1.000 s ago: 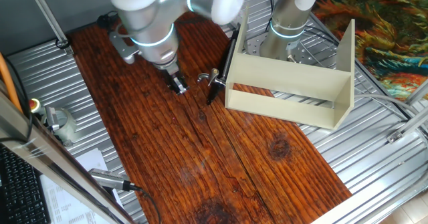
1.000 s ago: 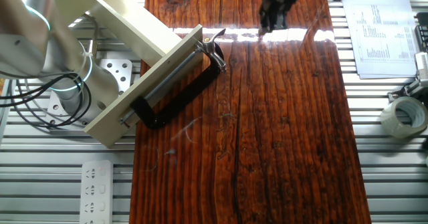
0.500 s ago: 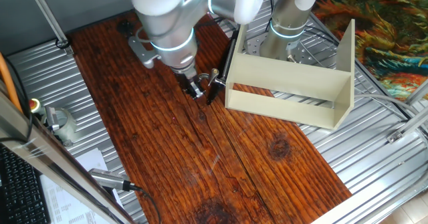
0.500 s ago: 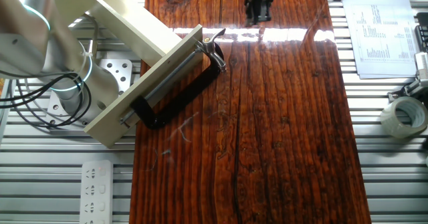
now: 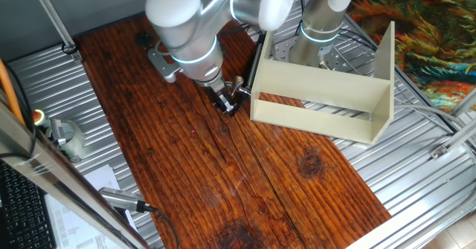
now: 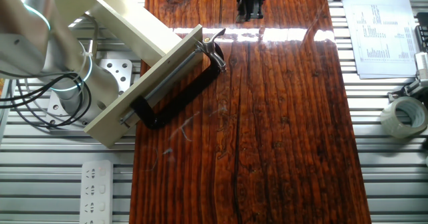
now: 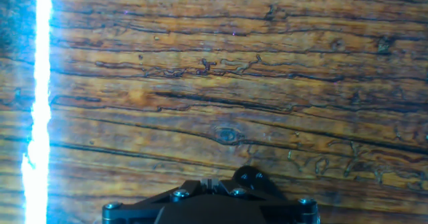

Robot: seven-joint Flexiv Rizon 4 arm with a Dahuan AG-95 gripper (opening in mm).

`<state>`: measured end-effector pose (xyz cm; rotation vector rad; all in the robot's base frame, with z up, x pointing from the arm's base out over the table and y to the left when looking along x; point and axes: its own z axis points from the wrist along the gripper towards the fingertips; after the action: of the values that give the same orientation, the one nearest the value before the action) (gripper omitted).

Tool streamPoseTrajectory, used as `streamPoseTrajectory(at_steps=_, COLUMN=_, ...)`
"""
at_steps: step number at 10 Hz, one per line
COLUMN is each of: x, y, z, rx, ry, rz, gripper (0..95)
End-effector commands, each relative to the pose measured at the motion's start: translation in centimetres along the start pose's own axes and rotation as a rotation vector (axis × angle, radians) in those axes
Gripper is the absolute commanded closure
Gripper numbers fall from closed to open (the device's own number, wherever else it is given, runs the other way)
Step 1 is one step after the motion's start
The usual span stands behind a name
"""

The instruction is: Turn off the water tap

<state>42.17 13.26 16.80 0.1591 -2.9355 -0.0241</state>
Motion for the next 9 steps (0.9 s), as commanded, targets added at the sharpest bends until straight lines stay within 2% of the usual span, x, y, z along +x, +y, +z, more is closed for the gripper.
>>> streamPoseTrajectory(at_steps=1, x=0.1, y=0.1, z=-0.1, rx=0.014, ry=-0.024, rz=0.008, gripper=95.0)
streamPoseTrajectory(at_steps=4, x=0.1, y=0.1, z=-0.1, rx=0.021, ry=-0.005, rz=0.014, gripper=95.0)
streamPoseTrajectory(at_steps=5, x=0.1, y=0.1, z=-0.1, rx=0.001, ry=-0.007, rz=0.003, gripper=95.0)
streamPoseTrajectory(at_steps=6, x=0.1, y=0.1, z=-0.1, rx=-0.005, ry=-0.006, rz=0.004, gripper=95.0)
streamPoseTrajectory(at_steps=7, x=0.5, y=0.4, z=-0.1, rx=-0.004, ry=0.007, rz=0.005, gripper=95.0)
streamPoseTrajectory(at_steps=9, x=1.4, y=0.7, z=0.0, rx=-0.005, ry=0.013, rz=-0.002, gripper=95.0)
